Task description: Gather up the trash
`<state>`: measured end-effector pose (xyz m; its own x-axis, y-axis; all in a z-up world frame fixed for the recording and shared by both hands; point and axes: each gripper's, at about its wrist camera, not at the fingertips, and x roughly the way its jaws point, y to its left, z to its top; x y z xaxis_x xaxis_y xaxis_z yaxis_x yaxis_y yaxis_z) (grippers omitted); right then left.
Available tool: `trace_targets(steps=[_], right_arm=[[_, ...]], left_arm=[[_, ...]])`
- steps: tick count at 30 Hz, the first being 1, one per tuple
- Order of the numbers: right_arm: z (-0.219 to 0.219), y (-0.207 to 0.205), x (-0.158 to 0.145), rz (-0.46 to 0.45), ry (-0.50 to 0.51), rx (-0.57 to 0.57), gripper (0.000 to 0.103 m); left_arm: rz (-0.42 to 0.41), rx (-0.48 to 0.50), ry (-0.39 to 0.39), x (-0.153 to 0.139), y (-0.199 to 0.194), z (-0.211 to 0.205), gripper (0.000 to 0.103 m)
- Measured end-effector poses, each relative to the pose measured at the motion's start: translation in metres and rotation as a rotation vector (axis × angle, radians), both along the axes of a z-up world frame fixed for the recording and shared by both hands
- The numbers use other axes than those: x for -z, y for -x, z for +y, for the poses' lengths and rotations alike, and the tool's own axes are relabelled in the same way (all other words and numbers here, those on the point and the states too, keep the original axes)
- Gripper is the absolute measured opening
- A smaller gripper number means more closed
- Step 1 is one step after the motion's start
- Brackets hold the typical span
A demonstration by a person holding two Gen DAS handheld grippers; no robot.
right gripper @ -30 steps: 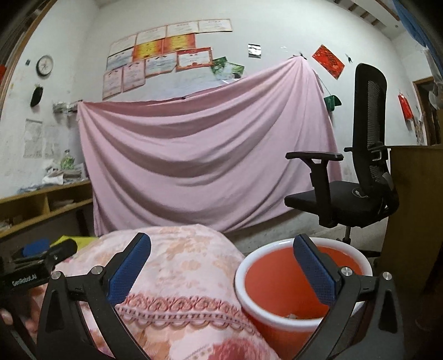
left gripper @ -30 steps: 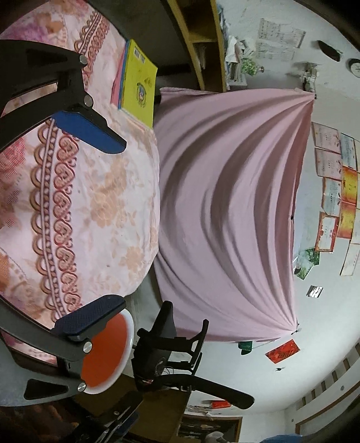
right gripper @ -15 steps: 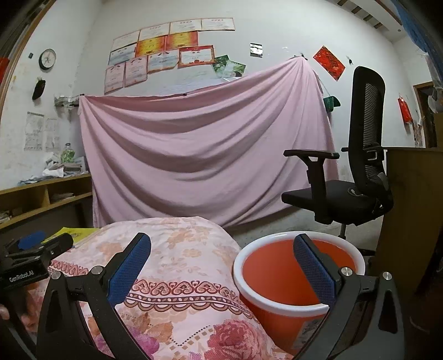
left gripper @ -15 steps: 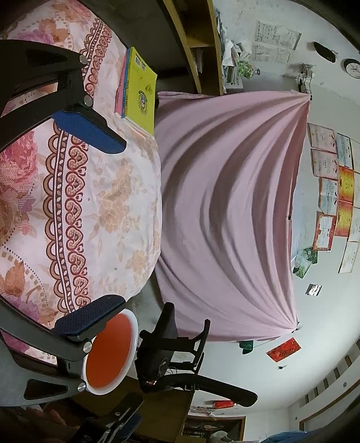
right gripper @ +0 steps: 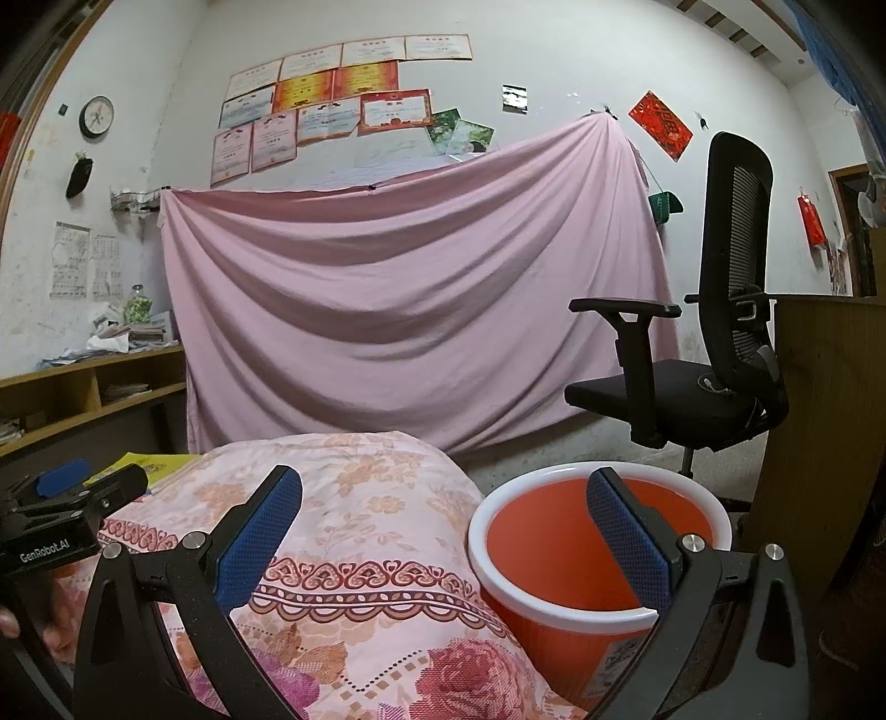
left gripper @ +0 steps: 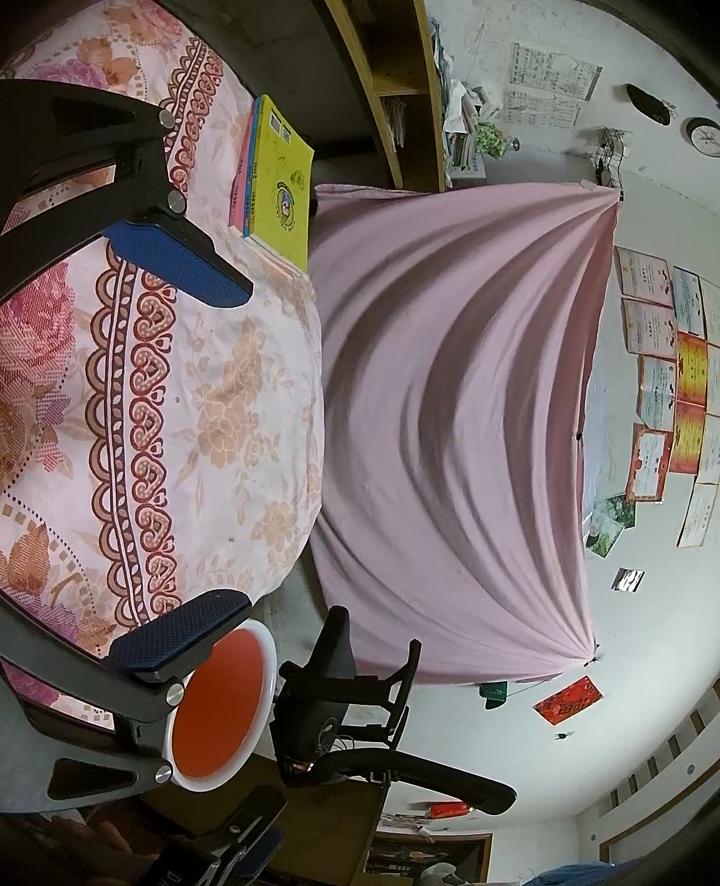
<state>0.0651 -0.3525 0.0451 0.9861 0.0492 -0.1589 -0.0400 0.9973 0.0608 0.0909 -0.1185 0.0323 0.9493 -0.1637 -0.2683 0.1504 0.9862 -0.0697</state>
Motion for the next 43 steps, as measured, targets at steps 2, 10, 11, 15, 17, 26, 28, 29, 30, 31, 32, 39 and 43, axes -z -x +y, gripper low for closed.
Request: trace_targets(steps=[2, 10, 11, 15, 17, 26, 28, 29, 30, 31, 32, 39, 43], right_arm=[[0.000, 0.000, 0.000, 0.000, 0.000, -0.001, 0.103], [0.001, 0.000, 0.003, 0.005, -0.001, 0.000, 0.103], [0.001, 0.000, 0.004, 0.006, -0.002, 0.000, 0.103], [0.002, -0.001, 0.005, 0.009, -0.002, 0.000, 0.103], [0.002, -0.001, 0.007, 0.011, -0.002, 0.000, 0.103], [0.002, -0.002, 0.008, 0.017, -0.004, -0.001, 0.103], [0.003, -0.002, 0.009, 0.020, -0.005, -0.001, 0.103], [0.003, -0.003, 0.009, 0.021, -0.005, -0.001, 0.103], [0.004, -0.002, 0.010, 0.023, -0.005, -0.001, 0.103], [0.002, -0.003, 0.010, 0.025, -0.006, -0.001, 0.103], [0.002, -0.004, 0.010, 0.027, -0.006, -0.002, 0.103], [0.003, -0.004, 0.009, 0.036, -0.001, -0.005, 0.103], [0.005, -0.004, 0.009, 0.039, 0.001, -0.006, 0.103]], left_arm=[[0.000, 0.000, -0.001, 0.000, 0.000, 0.000, 0.100], [0.006, -0.001, 0.001, 0.001, -0.002, 0.000, 0.100], [0.007, -0.002, 0.001, 0.002, -0.003, 0.001, 0.100], [0.006, -0.001, 0.001, 0.002, -0.003, 0.001, 0.100], [0.008, -0.001, 0.001, 0.002, -0.003, 0.001, 0.100], [0.016, -0.004, 0.002, 0.006, -0.006, 0.001, 0.100], [0.019, -0.004, 0.002, 0.007, -0.006, 0.001, 0.100], [0.023, -0.005, 0.001, 0.007, -0.006, 0.000, 0.100], [0.028, -0.003, -0.001, 0.007, -0.007, -0.001, 0.100], [0.030, -0.004, -0.003, 0.008, -0.007, -0.001, 0.100], [0.031, -0.007, -0.007, 0.008, -0.007, -0.001, 0.100], [0.038, -0.014, -0.027, 0.013, -0.009, -0.004, 0.100], [0.041, -0.012, -0.025, 0.014, -0.010, -0.003, 0.100]])
